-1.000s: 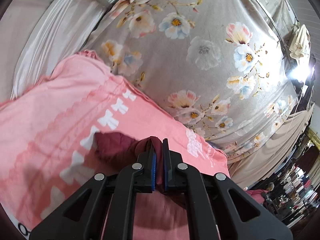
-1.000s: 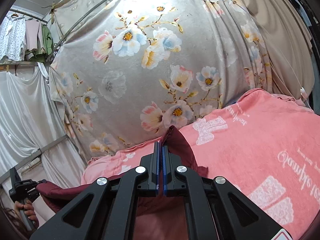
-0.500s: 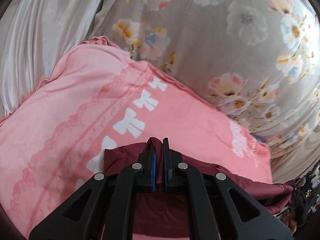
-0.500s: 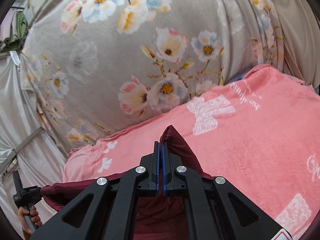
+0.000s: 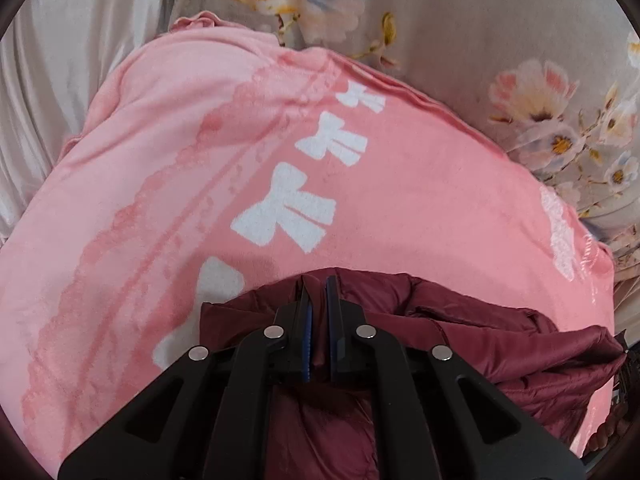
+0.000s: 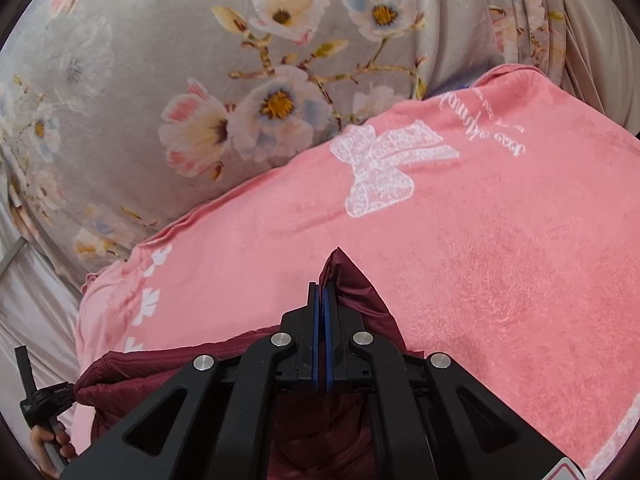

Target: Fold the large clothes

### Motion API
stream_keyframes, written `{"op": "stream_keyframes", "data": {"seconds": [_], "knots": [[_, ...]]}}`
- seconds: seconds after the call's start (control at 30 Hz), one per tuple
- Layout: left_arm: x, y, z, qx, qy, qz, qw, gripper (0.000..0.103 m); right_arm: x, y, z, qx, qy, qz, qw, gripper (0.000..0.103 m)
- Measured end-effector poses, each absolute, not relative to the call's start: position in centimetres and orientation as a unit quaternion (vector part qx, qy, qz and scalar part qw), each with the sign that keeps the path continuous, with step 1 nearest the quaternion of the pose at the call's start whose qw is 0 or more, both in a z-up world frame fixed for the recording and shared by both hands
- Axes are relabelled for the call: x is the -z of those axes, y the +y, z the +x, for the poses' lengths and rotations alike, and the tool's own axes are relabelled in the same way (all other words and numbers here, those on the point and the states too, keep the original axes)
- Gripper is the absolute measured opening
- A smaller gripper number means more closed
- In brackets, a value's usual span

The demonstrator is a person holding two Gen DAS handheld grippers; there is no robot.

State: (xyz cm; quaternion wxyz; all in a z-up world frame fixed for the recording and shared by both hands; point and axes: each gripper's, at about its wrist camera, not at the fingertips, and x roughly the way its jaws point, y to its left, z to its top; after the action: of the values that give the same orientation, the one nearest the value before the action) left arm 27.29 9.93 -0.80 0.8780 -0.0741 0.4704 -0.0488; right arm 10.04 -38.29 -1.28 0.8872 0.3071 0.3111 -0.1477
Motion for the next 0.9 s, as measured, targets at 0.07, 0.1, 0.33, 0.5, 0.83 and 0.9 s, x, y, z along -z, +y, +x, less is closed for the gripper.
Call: {"op": "stream_keyframes", "data": {"seconds": [0.07, 0.1, 0.33, 0.5, 0.83, 0.9], "knots": [[1.8, 9.7, 27.9, 0.045, 0.478, -0.069, 0.875, 0.005, 2.1, -38.5, 10.6, 0.150, 0.319, 0.307, 0.884, 0.002], [2.4, 9.5, 28.2, 0.043, 0.482, -0.065, 0.873, 0.005, 2.6, -38.5, 11.0, 0.152, 0.324, 0.305, 0.883, 0.002], [5.3, 8.5, 29.6, 0.036, 0.502, -0.045, 0.863, 0.006, 6.2, -39.0, 12.7, 0.161, 0.357, 0.308, 0.867, 0.002], [6.7, 8.0, 30.2, 0.036, 0.508, -0.038, 0.860, 0.007, 8.0, -39.2, 13.4, 0.165, 0.374, 0.310, 0.858, 0.002], [8.3, 7.3, 30.4, 0.036, 0.510, -0.024, 0.859, 0.007, 10.2, -38.9, 14.2, 0.166, 0.392, 0.307, 0.851, 0.001], [8.5, 7.2, 30.4, 0.035, 0.507, -0.019, 0.861, 0.007, 10.4, -38.9, 14.4, 0.166, 0.394, 0.306, 0.850, 0.001]]}}
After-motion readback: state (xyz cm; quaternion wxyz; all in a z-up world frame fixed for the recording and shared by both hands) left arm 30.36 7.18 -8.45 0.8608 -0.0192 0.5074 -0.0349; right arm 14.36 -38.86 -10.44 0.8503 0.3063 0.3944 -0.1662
